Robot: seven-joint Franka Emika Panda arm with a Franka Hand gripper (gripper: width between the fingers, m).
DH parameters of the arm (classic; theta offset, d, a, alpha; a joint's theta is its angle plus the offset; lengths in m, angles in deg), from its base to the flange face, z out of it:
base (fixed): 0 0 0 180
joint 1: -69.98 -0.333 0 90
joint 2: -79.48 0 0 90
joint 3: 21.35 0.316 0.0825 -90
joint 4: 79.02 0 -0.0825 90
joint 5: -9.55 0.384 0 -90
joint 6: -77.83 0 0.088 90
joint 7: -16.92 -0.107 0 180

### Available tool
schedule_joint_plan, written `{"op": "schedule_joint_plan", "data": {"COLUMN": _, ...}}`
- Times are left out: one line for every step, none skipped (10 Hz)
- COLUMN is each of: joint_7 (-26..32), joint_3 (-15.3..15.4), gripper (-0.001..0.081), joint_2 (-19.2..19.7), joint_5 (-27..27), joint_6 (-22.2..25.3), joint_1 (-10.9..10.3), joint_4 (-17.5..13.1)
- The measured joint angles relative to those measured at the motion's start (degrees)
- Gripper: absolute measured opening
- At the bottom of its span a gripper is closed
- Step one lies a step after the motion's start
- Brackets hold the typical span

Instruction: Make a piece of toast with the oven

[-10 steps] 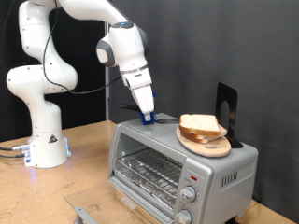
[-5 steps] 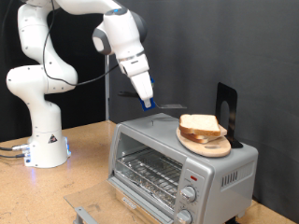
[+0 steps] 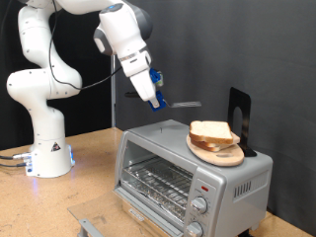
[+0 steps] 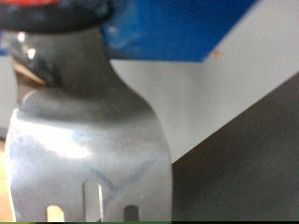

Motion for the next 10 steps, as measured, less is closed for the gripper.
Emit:
{"op": "schedule_joint_plan", "data": {"joint_7": -1.5, "joint_3": -1.3, "gripper": 0.0445, "joint_2": -0.8, "joint_5": 0.2, "joint_6": 1.4, "joint_1": 0.6, "joint_4": 0.3}}
{"op": "schedule_joint_plan", "data": {"joint_7": -2.6, "joint_3": -2.5, "gripper": 0.0445, "joint_2": -1.6, "joint_5": -1.3, "joint_6": 4.3, "joint_1": 1.9, "joint_4": 0.4}}
{"op": "schedule_joint_plan", "data": {"joint_7": -3.0, "joint_3": -3.7, "gripper": 0.0445, "joint_2": -2.2, "joint_5": -2.9, "joint_6": 6.5, "joint_1": 3.5, "joint_4": 0.4}}
{"op": "schedule_joint_plan", "data": {"joint_7": -3.0, "joint_3": -4.7, "gripper": 0.0445, "joint_2": -2.7, "joint_5": -4.0, "joint_6": 7.5, "joint_1": 5.0, "joint_4": 0.6}}
{"op": "schedule_joint_plan", "data": {"joint_7": -2.9, "joint_3": -5.8, "gripper": 0.0441, "joint_2": -3.2, "joint_5": -4.9, "joint_6": 7.7, "joint_1": 6.4, "joint_4": 1.1}}
{"op": "schedule_joint_plan", "data": {"joint_7": -2.7, "joint_3": -6.7, "gripper": 0.0441, "joint_2": -3.7, "joint_5": -5.7, "joint_6": 7.6, "joint_1": 7.8, "joint_4": 1.7}}
{"op": "schedule_joint_plan", "data": {"joint_7": -2.3, "joint_3": -7.5, "gripper": 0.0437, "joint_2": -3.9, "joint_5": -6.7, "joint_6": 7.5, "joint_1": 9.1, "joint_4": 2.3}}
{"op": "schedule_joint_plan", "data": {"joint_7": -1.7, "joint_3": -7.9, "gripper": 0.0434, "joint_2": -4.0, "joint_5": -7.5, "joint_6": 7.2, "joint_1": 10.1, "joint_4": 2.8}}
{"op": "schedule_joint_plan", "data": {"joint_7": -0.8, "joint_3": -8.3, "gripper": 0.0434, "joint_2": -4.0, "joint_5": -7.9, "joint_6": 7.1, "joint_1": 10.8, "joint_4": 3.2}}
{"op": "schedule_joint_plan", "data": {"joint_7": 0.0, "joint_3": -8.9, "gripper": 0.0434, "joint_2": -4.0, "joint_5": -8.0, "joint_6": 7.1, "joint_1": 10.9, "joint_4": 3.4}}
